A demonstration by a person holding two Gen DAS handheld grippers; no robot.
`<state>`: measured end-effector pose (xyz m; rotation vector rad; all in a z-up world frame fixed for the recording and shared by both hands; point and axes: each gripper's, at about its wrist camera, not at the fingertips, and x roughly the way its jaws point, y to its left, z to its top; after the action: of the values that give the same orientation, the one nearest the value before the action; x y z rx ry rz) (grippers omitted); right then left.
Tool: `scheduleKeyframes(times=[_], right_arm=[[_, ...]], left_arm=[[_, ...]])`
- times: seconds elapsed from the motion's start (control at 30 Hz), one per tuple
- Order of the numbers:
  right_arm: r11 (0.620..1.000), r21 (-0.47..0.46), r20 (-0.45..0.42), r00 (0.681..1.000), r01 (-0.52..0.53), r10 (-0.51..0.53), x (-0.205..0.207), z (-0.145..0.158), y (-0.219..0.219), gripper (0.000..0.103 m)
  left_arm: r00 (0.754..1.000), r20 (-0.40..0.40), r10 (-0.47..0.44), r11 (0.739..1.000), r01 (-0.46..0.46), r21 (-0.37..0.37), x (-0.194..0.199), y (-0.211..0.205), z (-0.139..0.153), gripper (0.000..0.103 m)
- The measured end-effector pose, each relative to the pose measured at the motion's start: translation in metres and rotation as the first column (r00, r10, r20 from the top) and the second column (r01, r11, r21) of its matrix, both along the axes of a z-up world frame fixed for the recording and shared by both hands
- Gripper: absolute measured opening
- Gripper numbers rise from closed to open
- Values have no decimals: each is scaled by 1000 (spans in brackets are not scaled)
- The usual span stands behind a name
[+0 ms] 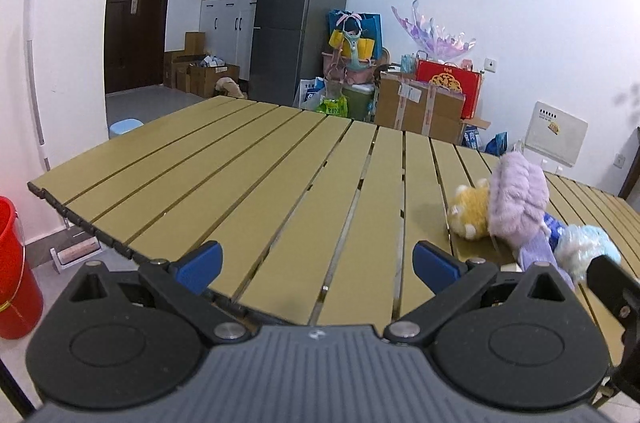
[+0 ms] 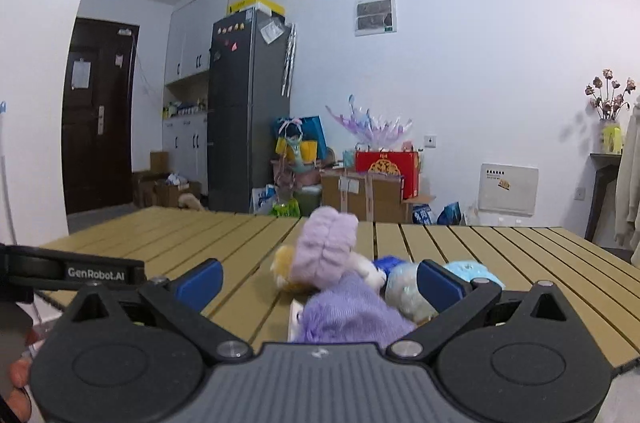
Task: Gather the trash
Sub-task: 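Move both tools back up over the table toward the remaining items, then close right gripper on the purple mesh drawstring bag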
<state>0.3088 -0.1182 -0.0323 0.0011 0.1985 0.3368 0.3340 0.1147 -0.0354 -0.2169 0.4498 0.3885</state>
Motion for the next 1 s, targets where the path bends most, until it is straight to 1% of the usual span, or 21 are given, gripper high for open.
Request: scheduleKeyframes(times=[0.07, 0.3, 0.4, 0.53, 0.67, 0.7, 0.73, 0.8, 0.87, 0.93, 1.0], right_arm=[[1000, 19, -24, 1000, 0, 1, 12, -3, 1, 103], [995, 19, -109, 989, 100, -97, 49, -26, 5, 103], [995, 41, -159, 983, 96, -88, 61, -36, 8, 103], [995, 31, -175, 981, 96, -90, 65, -44, 11, 102], [995, 48, -207, 975, 88, -76, 70, -50, 11, 101], [995, 48, -215, 974, 91, -79, 72, -52, 11, 100], [995, 48, -219, 972, 93, -80, 73, -53, 12, 96], [994, 48, -229, 970, 101, -87, 77, -57, 14, 92], [992, 45, -231, 968, 114, -101, 79, -59, 17, 92], [991, 39, -234, 966, 127, -115, 81, -61, 19, 88], [989, 45, -239, 963, 139, -124, 83, -64, 18, 87]], left_arm=[[1000, -6, -4, 1000, 4, -5, 7, 2, -1, 103], [999, -21, -24, 1000, 24, -3, 20, 6, -7, 103], [999, -30, -28, 1000, 28, -3, 20, 8, -10, 103], [999, -39, -26, 1000, 26, 1, 18, 9, -13, 103], [998, -49, -28, 1000, 28, -11, 18, 12, -15, 103], [998, -50, -31, 1000, 31, -7, 17, 13, -16, 103], [998, -52, -32, 999, 32, -2, 16, 13, -17, 103], [998, -58, -33, 999, 33, 2, 14, 15, -19, 103], [998, -62, -33, 999, 32, -5, 13, 20, -20, 103], [998, -63, -29, 1000, 29, -10, 12, 23, -20, 103], [998, -62, -23, 1000, 22, -14, 10, 26, -20, 103]])
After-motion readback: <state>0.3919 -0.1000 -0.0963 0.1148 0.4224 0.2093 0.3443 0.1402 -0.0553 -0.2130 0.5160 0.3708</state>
